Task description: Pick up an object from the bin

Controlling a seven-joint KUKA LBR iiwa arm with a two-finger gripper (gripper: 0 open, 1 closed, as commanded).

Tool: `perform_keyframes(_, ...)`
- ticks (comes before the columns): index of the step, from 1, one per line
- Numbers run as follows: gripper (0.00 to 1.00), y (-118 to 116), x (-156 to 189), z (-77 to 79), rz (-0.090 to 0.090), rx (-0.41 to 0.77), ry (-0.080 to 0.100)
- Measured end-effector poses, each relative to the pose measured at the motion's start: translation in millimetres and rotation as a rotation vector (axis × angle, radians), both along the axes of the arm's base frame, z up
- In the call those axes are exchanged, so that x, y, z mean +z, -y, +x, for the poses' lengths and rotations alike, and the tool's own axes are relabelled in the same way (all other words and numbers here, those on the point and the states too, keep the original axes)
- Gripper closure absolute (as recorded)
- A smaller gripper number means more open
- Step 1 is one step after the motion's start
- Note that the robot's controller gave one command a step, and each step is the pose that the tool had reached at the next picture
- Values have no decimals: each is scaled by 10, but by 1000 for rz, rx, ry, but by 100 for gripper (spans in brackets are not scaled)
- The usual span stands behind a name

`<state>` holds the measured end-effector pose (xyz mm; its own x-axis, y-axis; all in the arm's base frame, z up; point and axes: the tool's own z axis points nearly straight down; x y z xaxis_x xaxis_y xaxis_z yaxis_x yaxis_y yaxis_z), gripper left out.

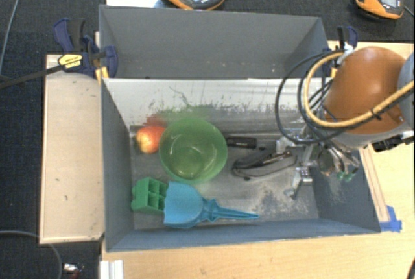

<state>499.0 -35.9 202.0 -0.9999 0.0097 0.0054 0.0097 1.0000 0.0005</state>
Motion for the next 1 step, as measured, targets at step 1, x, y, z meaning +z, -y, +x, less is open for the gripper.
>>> perform_keyframes(1,0,-1,40,19,-1,3,8)
